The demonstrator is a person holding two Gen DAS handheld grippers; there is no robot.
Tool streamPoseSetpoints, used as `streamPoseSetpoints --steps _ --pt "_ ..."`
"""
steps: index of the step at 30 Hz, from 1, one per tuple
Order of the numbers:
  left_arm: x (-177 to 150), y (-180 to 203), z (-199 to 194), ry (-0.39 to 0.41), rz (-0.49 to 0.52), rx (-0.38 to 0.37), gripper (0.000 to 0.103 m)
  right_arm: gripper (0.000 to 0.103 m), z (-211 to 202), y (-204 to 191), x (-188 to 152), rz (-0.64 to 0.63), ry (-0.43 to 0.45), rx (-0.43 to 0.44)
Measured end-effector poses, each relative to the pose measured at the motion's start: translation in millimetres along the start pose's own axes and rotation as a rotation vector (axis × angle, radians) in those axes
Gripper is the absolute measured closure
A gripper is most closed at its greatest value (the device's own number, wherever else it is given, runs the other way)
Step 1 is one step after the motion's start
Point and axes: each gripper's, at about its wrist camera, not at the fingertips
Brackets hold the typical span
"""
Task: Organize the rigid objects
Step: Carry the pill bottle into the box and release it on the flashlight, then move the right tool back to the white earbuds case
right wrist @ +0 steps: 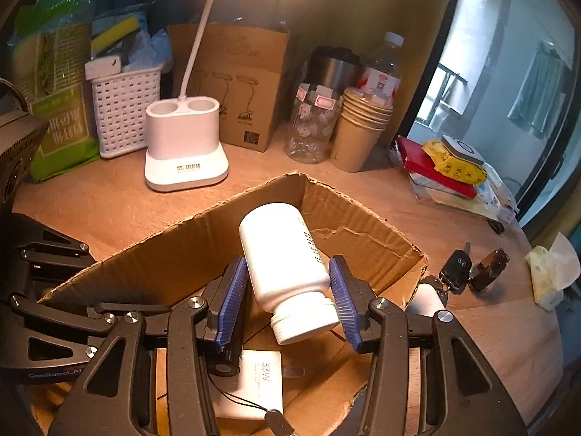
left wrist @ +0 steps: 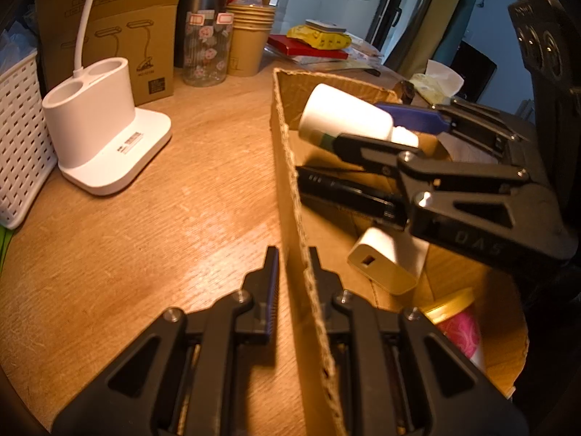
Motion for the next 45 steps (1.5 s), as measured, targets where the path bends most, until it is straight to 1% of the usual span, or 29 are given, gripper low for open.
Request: streamPoseSetpoints --steps 4,8,14,17,20,27,34,41,45 --pt "0 0 0 0.000 0.000 0.000 0.088 0.053 4 -9 0 -0.063 -0.035 -0.023" --pt "0 -1 0 -0.001 -0.002 0.000 0.088 0.051 2 -21 -1 -0.112 -0.030 -0.023" --pt "0 -1 0 0.000 -0.001 0.000 0.088 0.048 1 -21 -1 -0.100 -0.035 -0.005" --pt "0 -1 0 0.000 -0.002 0.000 0.088 0.047 -3 -20 -3 -0.089 -0.032 0.032" --pt "0 -1 0 0.000 -0.002 0.000 0.088 0.043 -8 -19 -4 -0.076 -0.021 0.041" --pt "1 -1 0 -0.001 -0.002 0.000 0.088 0.043 -23 -2 -6 -0.010 0.018 0.035" --pt "0 -1 0 -0.001 -0.002 0.000 0.088 0.043 -33 20 -10 0.062 0.037 0.026" --pt "1 -1 0 -0.001 -0.002 0.000 0.088 0.043 -40 45 -14 0.149 0.064 0.004" --pt "0 -2 0 -0.001 -0.002 0.000 0.087 0.043 -43 63 -16 0.203 0.074 -0.025"
Point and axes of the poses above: each gripper's, at about its wrist camera, not at the fingertips, and z roughly the way its jaws point, y to its right, x to its top, and after that the axes turned 8 degrees about -x, right-handed
